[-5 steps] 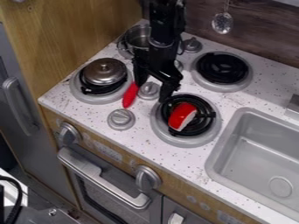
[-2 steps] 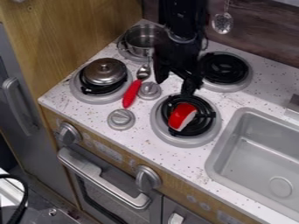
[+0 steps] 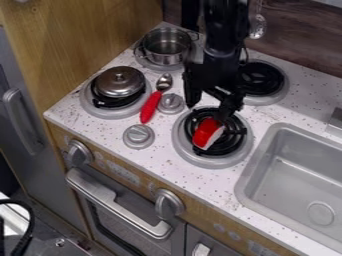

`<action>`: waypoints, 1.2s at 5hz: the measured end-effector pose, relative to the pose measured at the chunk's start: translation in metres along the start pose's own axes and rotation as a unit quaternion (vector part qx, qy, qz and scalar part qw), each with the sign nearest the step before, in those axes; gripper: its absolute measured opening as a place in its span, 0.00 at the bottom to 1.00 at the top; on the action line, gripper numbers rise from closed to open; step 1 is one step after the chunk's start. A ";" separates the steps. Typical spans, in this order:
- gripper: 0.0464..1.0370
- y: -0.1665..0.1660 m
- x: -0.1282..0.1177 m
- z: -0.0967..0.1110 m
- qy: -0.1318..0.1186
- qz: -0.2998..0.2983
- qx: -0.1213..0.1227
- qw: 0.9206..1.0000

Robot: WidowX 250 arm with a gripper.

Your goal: Move the sushi to the top right burner

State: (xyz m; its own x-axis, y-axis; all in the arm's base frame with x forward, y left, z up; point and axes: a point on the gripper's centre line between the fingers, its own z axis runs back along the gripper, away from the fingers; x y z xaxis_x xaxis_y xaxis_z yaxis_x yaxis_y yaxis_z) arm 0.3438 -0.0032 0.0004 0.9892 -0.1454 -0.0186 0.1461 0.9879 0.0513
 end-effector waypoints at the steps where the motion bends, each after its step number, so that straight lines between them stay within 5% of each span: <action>1: 0.96 -0.006 -0.001 -0.015 0.034 0.010 -0.010 0.999; 3: 0.92 -0.004 -0.006 -0.043 0.087 0.000 -0.001 0.996; 4: 0.64 0.000 -0.003 -0.045 0.078 -0.010 0.013 0.997; 5: 0.51 -0.001 -0.001 -0.045 0.064 -0.040 0.045 0.996; 6: 0.51 -0.004 0.010 -0.039 0.007 -0.053 0.084 0.995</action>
State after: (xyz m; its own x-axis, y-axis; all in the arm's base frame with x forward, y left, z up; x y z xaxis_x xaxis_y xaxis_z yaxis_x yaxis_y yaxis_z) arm 0.3523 -0.0063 -0.0392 0.9681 -0.2459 -0.0474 0.2503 0.9441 0.2143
